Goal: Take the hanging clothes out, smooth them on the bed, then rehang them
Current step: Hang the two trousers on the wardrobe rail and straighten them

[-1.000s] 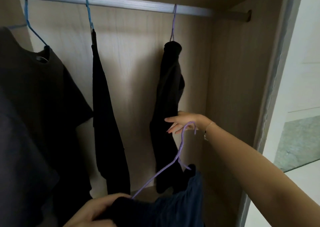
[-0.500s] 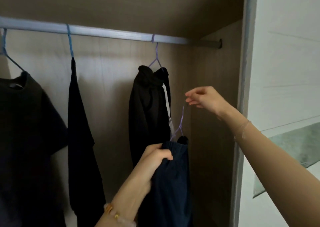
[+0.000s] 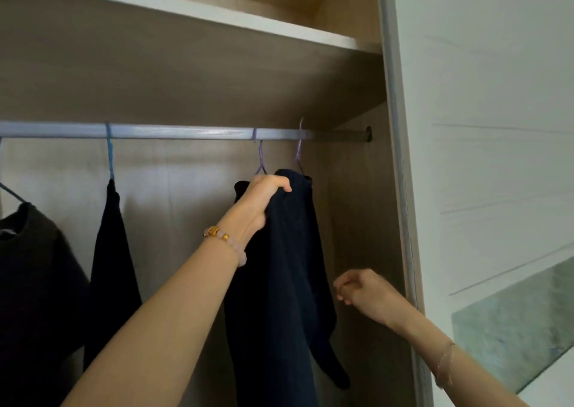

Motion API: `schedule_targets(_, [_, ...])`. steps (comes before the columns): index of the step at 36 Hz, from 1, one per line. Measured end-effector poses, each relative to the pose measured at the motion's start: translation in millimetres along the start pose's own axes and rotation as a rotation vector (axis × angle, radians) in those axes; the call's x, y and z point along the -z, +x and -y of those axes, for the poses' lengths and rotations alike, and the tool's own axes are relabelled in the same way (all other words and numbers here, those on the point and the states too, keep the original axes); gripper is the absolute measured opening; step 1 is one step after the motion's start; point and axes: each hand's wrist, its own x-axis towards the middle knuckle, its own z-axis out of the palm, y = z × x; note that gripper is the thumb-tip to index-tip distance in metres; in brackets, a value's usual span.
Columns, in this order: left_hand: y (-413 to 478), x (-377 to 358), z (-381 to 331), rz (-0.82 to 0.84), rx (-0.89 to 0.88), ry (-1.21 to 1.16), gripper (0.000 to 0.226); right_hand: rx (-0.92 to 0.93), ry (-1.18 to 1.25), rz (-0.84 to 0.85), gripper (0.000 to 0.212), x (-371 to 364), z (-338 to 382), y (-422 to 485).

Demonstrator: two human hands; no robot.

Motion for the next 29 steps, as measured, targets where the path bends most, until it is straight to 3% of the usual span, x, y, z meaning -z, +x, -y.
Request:
schedule_targets(2, [15, -5, -6, -0.024, -0.009, -0.015, 0.065, 0.007, -0.006, 0.028, 0.017, -3, -5, -3])
schedule_targets(3, [24, -8, -8, -0.032, -0.009, -0.007, 0.075, 0.008, -0.005, 0.038, 0.017, -4, -6, -4])
schedule_targets(7, [47, -21, -12, -0.023, -0.042, 0.017, 0.064, -0.018, 0.064, 0.057, 0.021, -4, -6, -5])
schedule_targets(13, [108, -24, 30, -0.023, 0.057, 0.069, 0.092, 0.006, 0.142, 0.051, 0.023, -1, -4, -4])
schedule_targets(22, [58, -28, 16, 0.048, -0.053, 0.32, 0.041, 0.023, 0.416, -0.08, 0.024, 9, 11, 7])
schedule_targets(26, [53, -1, -4, -0.09, -0.34, 0.558, 0.016, 0.064, 0.522, -0.223, 0.029, 24, 43, 23])
schedule_targets(29, [46, 18, -18, -0.232, -0.595, 0.663, 0.022, 0.162, 0.441, -0.378, 0.044, 36, 69, 35])
